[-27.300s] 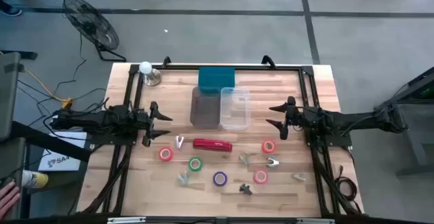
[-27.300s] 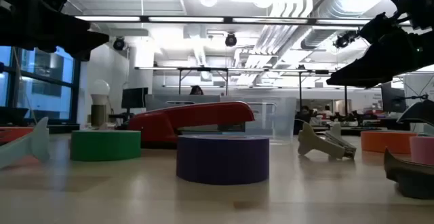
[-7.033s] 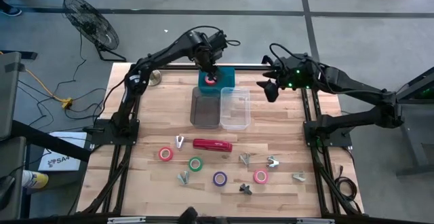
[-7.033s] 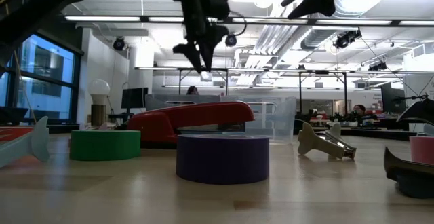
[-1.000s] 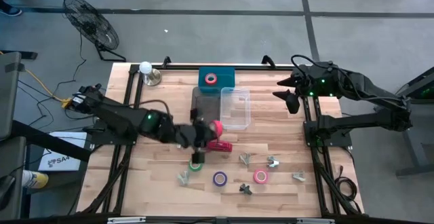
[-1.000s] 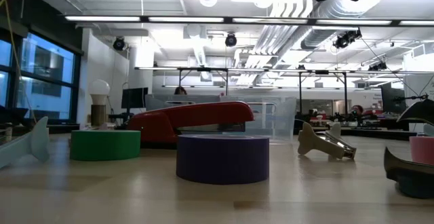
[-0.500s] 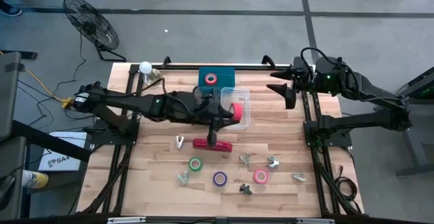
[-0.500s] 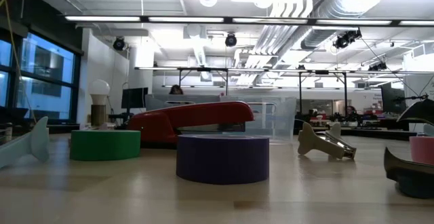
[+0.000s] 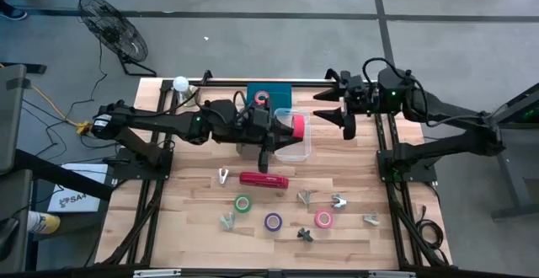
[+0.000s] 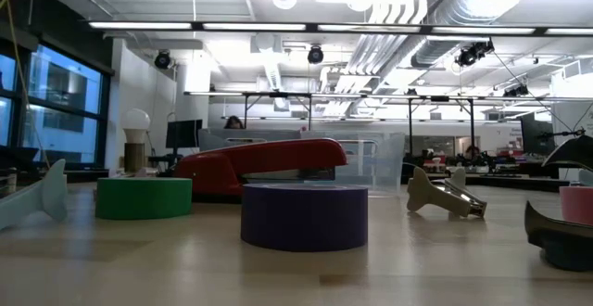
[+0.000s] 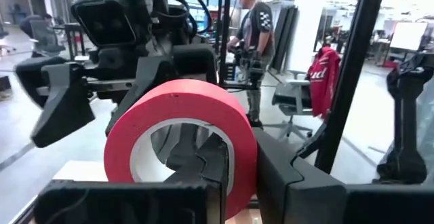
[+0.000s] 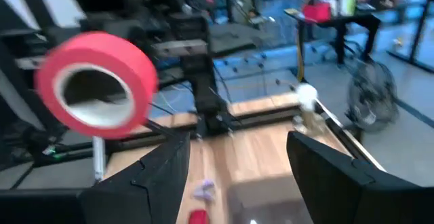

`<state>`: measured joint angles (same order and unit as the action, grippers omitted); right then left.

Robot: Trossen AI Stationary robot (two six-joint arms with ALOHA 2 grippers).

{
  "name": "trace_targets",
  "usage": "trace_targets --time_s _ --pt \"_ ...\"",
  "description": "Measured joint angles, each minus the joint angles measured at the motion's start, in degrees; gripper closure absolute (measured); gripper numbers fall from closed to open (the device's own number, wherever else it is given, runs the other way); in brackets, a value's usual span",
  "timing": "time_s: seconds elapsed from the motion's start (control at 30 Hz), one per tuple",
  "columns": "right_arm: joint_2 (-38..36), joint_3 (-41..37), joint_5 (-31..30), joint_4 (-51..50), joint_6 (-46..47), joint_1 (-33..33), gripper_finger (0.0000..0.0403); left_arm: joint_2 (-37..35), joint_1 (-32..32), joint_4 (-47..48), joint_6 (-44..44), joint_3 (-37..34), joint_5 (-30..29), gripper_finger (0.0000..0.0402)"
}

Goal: Pick and place Stapler, Stapler remover, tape
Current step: Put the red tape into the blue bin

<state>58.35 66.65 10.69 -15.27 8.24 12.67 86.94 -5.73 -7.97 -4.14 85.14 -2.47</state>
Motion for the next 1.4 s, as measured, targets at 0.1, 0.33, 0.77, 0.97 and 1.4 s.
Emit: trace_targets --time_s 0.1,0.33,0.77,0.97,1.4 --pt "1.21 0.0 -0.03 3.11 -0.79 -1.78 0.0164 0.0 0.21 -0.06 -0.87 0.0 0.11 0.0364" --pt "2.49 0.0 -0.89 8.23 -0.87 -3.95 0.0165 0.0 0.21 -0.04 -0.83 0.0 -1.06 0.0364" --pt "8.78 0.0 -0.87 14.99 -0.83 -6.91 0.0166 0.0 0.21 0.13 -0.83 -0.04 -1.69 0.0364" --pt "9.96 0.0 -1.11 17.67 -0.84 -7.26 0.0176 0.0 0.1 0.42 -0.79 -0.04 -1.69 0.0364" --pt "9.4 0.0 -2.18 17.78 -1.78 -6.62 0.0322 0.0 0.16 0.5 -1.18 -0.04 -1.39 0.0364"
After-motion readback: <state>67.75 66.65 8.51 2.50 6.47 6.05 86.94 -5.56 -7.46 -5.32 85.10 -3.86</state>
